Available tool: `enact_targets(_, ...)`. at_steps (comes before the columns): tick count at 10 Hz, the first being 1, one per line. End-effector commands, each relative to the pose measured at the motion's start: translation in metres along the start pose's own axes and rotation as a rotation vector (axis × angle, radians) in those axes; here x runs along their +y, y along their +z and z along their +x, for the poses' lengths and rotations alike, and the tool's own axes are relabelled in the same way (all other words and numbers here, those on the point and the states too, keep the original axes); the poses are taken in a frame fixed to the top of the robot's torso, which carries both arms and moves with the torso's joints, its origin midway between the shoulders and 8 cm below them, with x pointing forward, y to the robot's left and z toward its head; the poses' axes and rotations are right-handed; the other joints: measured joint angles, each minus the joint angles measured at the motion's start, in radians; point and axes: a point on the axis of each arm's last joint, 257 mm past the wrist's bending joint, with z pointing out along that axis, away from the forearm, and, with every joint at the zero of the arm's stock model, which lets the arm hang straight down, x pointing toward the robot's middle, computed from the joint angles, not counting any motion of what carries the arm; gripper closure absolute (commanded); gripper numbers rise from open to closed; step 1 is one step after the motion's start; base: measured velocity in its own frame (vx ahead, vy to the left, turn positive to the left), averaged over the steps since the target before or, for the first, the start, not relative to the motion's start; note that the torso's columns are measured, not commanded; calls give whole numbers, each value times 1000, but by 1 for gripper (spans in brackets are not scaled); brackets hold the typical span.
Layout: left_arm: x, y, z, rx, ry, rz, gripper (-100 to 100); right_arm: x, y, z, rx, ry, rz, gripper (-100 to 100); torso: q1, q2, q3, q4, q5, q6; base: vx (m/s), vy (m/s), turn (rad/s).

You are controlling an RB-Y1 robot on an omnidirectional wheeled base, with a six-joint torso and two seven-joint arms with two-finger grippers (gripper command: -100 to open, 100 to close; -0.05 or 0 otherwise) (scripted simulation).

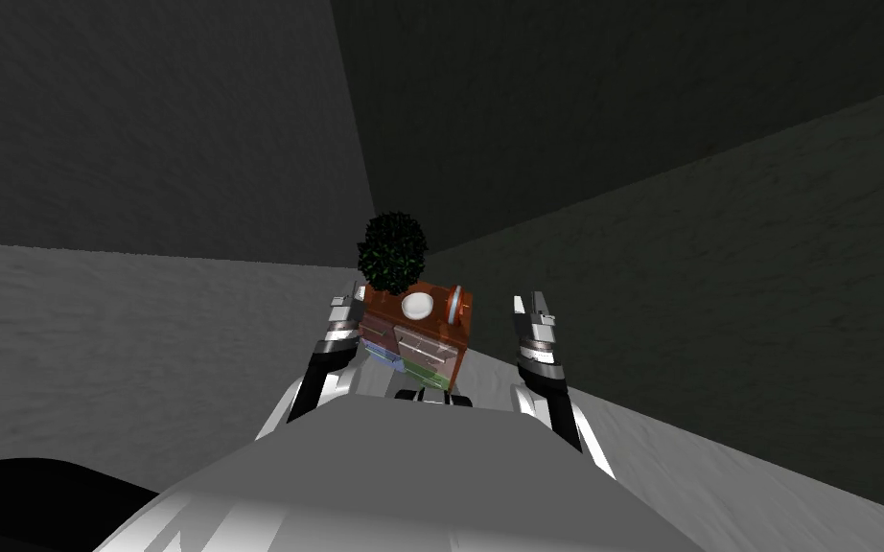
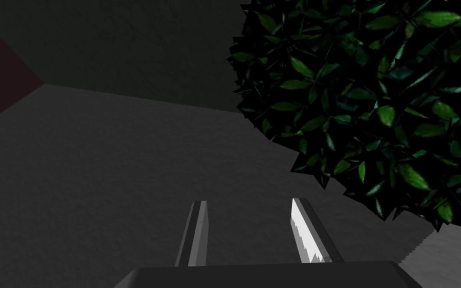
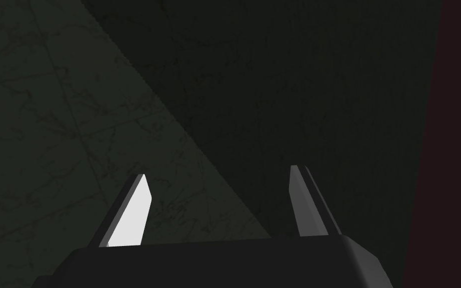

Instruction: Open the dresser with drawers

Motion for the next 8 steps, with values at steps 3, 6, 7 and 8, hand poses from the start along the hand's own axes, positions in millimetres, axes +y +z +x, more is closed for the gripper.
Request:
enact_targets(3,11,-3,10,94,49,-11,-100,0,0,0,0,0,1,0,1,117,-236,117,0,0,7,4,-16)
enact_targets(6,32,-11,14,162,87,-32,-100,0,0,0,0,0,1,0,0,120,-242,120,0,0,15,13,-33)
enact_targets(7,42,-15,15,181,99,-42,-100,0,0,0,0,0,1,0,0,120,-242,121,0,0,21,18,-41)
enact_targets(8,51,-19,15,197,109,-51,-100,0,0,0,0,0,1,0,0,120,-242,121,0,0,21,15,-43)
